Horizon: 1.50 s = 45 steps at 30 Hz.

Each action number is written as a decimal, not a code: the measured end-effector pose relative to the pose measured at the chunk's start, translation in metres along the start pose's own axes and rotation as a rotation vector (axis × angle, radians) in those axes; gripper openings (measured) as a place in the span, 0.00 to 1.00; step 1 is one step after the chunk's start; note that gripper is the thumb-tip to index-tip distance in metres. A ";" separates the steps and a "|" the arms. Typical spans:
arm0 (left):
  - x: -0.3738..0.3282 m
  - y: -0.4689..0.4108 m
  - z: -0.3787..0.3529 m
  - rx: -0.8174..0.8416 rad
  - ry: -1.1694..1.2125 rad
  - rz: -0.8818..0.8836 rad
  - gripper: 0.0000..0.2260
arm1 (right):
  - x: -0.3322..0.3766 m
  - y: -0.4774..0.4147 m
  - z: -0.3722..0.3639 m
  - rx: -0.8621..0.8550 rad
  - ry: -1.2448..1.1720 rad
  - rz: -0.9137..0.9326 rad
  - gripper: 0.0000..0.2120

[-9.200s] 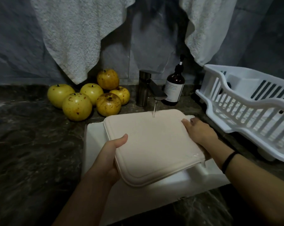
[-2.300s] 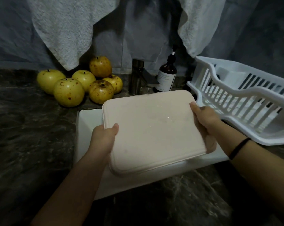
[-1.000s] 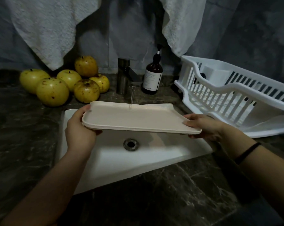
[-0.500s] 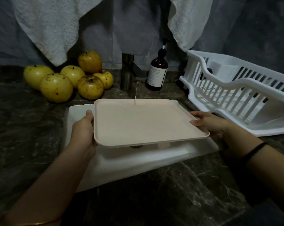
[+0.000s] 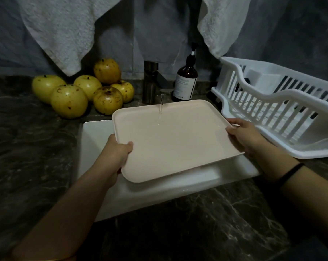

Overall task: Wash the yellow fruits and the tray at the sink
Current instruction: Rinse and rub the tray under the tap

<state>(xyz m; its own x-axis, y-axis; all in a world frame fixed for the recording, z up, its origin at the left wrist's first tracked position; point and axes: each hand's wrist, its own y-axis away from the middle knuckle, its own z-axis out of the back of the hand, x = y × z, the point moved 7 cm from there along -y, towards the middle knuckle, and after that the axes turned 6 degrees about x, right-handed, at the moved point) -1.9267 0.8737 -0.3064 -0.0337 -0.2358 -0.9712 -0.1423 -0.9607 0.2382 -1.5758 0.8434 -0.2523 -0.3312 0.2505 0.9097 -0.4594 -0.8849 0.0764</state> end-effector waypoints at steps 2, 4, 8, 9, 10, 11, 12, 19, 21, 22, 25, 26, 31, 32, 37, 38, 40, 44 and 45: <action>0.002 0.003 -0.005 0.055 0.149 0.032 0.19 | 0.004 -0.003 0.000 -0.029 0.075 0.047 0.14; 0.004 0.007 -0.009 0.103 0.341 0.083 0.19 | 0.010 -0.006 -0.001 -0.028 0.163 0.074 0.14; 0.005 0.008 -0.012 0.107 0.499 0.076 0.17 | 0.033 0.000 -0.010 -0.043 0.745 0.184 0.15; 0.004 0.008 -0.011 0.097 0.497 0.054 0.17 | 0.036 0.003 -0.015 -0.042 0.894 0.200 0.14; 0.003 0.007 -0.010 0.081 0.487 0.035 0.17 | 0.035 0.006 -0.021 -0.031 1.006 0.193 0.13; 0.003 0.007 -0.009 0.066 0.476 0.021 0.17 | 0.033 0.006 -0.027 -0.023 1.080 0.182 0.12; 0.003 0.006 -0.007 0.046 0.463 0.012 0.17 | 0.030 0.006 -0.033 -0.017 1.120 0.177 0.12; 0.009 -0.002 0.006 -0.054 0.457 -0.019 0.16 | 0.036 0.009 -0.079 0.154 1.189 0.345 0.36; 0.012 -0.003 0.004 -0.066 0.454 0.018 0.17 | 0.046 0.020 -0.100 0.225 1.191 0.449 0.31; 0.013 -0.004 0.004 -0.066 0.452 0.035 0.17 | 0.049 0.025 -0.111 0.280 1.149 0.480 0.30; 0.013 -0.004 0.007 -0.088 0.459 0.053 0.17 | 0.054 0.026 -0.133 0.355 1.060 0.487 0.27; 0.012 -0.005 0.007 -0.098 0.460 0.053 0.17 | 0.055 0.021 -0.133 0.322 1.062 0.457 0.27; 0.009 -0.002 0.000 -0.039 0.465 0.056 0.17 | 0.051 0.001 -0.135 0.109 1.012 0.181 0.32; 0.010 -0.001 0.000 -0.041 0.462 0.065 0.17 | 0.052 0.004 -0.143 0.125 1.012 0.177 0.32; 0.007 -0.002 0.000 -0.033 0.433 0.033 0.17 | 0.075 0.043 -0.200 0.357 0.992 0.484 0.28; 0.008 -0.003 -0.001 -0.022 0.432 0.028 0.16 | 0.079 0.053 -0.212 0.406 0.989 0.540 0.27; 0.008 -0.003 -0.001 -0.012 0.412 0.021 0.17 | 0.085 0.067 -0.229 0.465 0.988 0.608 0.26; 0.007 -0.006 0.001 -0.012 0.413 0.001 0.19 | 0.089 0.078 -0.228 0.489 0.974 0.685 0.25; 0.006 -0.005 0.000 -0.006 0.429 0.000 0.19 | 0.088 0.081 -0.227 0.503 0.973 0.719 0.25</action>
<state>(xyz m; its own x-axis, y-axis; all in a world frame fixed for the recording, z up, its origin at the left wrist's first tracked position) -1.9264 0.8766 -0.3138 0.3808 -0.2742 -0.8831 -0.1362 -0.9612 0.2397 -1.8292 0.8830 -0.2584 -0.9247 -0.3448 0.1615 0.3546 -0.9343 0.0360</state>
